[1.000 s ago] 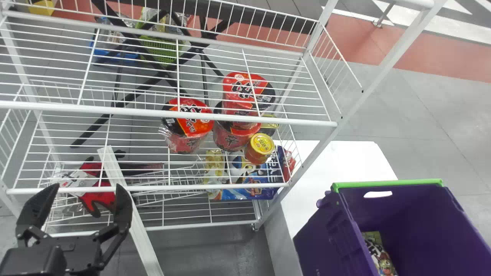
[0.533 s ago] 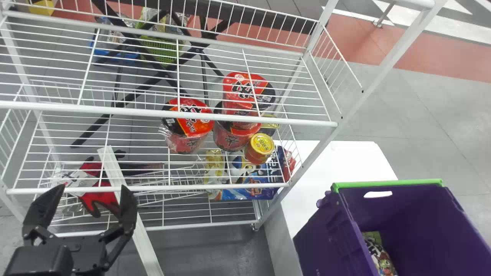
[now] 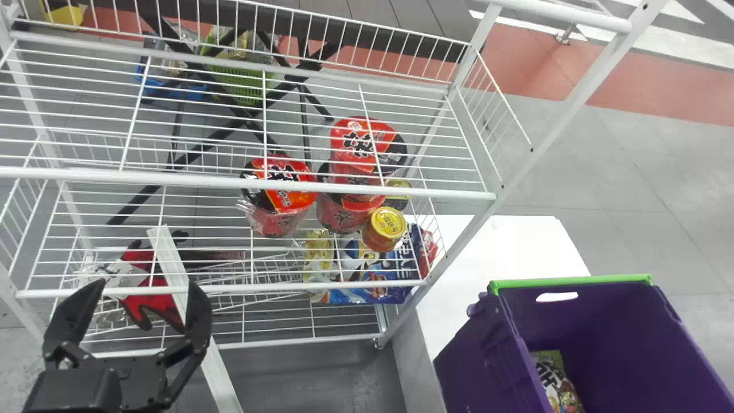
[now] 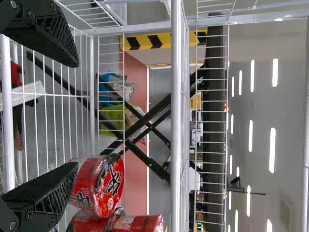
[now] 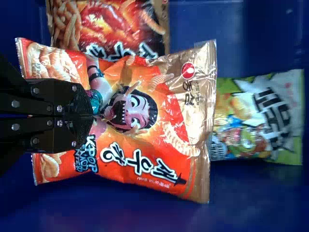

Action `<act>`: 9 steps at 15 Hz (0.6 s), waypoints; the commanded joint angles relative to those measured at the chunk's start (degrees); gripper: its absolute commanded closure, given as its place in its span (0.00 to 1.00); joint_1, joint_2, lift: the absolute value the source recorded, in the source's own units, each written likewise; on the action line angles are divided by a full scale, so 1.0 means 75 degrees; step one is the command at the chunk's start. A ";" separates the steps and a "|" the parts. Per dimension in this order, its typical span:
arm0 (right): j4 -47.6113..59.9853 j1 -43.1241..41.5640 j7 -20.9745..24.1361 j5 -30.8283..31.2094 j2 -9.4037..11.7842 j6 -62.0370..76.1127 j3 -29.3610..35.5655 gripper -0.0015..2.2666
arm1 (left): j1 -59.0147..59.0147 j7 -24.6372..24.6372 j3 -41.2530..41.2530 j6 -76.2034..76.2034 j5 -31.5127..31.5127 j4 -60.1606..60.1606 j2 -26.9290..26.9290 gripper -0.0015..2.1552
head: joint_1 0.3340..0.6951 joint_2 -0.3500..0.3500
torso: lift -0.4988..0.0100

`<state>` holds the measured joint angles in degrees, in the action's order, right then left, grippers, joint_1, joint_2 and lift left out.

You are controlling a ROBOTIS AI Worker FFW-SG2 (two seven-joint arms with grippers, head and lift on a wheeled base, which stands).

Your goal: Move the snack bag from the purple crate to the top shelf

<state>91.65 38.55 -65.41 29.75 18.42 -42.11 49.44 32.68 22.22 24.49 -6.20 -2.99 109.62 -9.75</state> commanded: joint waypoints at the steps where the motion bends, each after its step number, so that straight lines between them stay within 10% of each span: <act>1: 0.0156 0.0005 0.0014 -0.0029 -0.0078 0.0065 0.0041 0.86 | 0.0002 0.0002 0.0017 0.0001 -0.0011 -0.0003 0.0000 0.04 | 1.00 0.00 | 0.16; 9: 0.0659 -0.0042 0.0061 -0.0099 -0.0195 0.0018 -0.0029 0.86 | 0.0013 0.0037 0.0063 0.0025 -0.0081 -0.0026 0.0000 0.04 | 1.00 0.00 | 0.22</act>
<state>95.68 38.46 -64.95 29.00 17.19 -41.82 49.40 32.74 22.50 24.88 -6.07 -3.52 109.49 -9.75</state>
